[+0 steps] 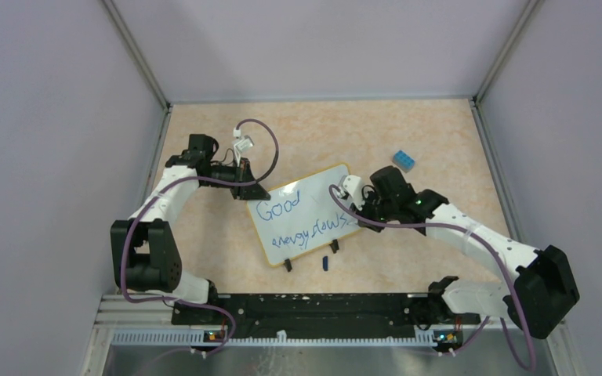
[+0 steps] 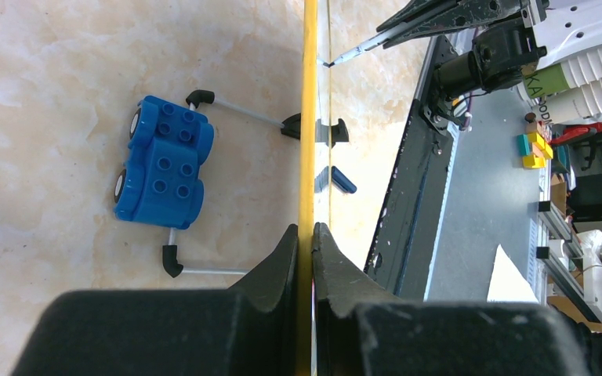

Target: Write a sentence on the whiteboard

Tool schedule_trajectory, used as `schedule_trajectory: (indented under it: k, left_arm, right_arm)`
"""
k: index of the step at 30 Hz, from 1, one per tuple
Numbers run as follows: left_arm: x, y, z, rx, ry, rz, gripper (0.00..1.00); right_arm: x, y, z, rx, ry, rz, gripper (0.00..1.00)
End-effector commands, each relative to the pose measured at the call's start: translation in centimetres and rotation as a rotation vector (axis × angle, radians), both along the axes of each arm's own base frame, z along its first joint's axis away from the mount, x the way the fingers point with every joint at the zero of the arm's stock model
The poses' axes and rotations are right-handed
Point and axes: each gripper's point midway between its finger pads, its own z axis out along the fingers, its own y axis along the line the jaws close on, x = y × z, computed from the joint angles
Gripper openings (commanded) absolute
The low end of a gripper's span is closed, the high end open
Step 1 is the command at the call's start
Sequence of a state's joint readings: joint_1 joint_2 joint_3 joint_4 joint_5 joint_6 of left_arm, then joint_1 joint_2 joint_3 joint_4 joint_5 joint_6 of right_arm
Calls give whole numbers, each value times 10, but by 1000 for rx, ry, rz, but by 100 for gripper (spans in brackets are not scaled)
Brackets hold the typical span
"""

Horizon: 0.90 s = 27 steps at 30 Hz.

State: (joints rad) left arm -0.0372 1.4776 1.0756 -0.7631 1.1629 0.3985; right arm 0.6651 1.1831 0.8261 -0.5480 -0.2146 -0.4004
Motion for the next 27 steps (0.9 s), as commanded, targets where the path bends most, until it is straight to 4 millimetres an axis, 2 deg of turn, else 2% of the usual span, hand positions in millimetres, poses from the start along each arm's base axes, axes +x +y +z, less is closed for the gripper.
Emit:
schedule_trajectory:
  k: [1, 4, 7, 10, 14, 16, 22, 27]
  left_arm:
    - [11, 9, -14, 89, -45, 21, 0]
    - [13, 9, -11, 88, -51, 22, 0]
    - [15, 9, -5, 92, -63, 23, 10]
    - [17, 9, 4, 94, -87, 22, 26]
    - [23, 10, 19, 101, -119, 25, 48]
    - [29, 11, 34, 110, -161, 27, 54]
    - [48, 18, 82, 165, -323, 67, 57]
    - [46, 18, 111, 172, -479, 35, 63]
  right_arm:
    - [9, 4, 17, 34, -50, 6, 0]
    - [-2, 14, 37, 103, -32, 49, 0]
    - [-16, 23, 56, 168, -3, 113, 0]
    - [-27, 30, 70, 221, 24, 157, 0]
    - [-33, 35, 85, 276, 36, 166, 0]
    - [-32, 36, 93, 308, 36, 153, 0]
    - [-19, 31, 108, 386, 49, 89, 0]
    - [-13, 25, 121, 433, 54, 65, 0]
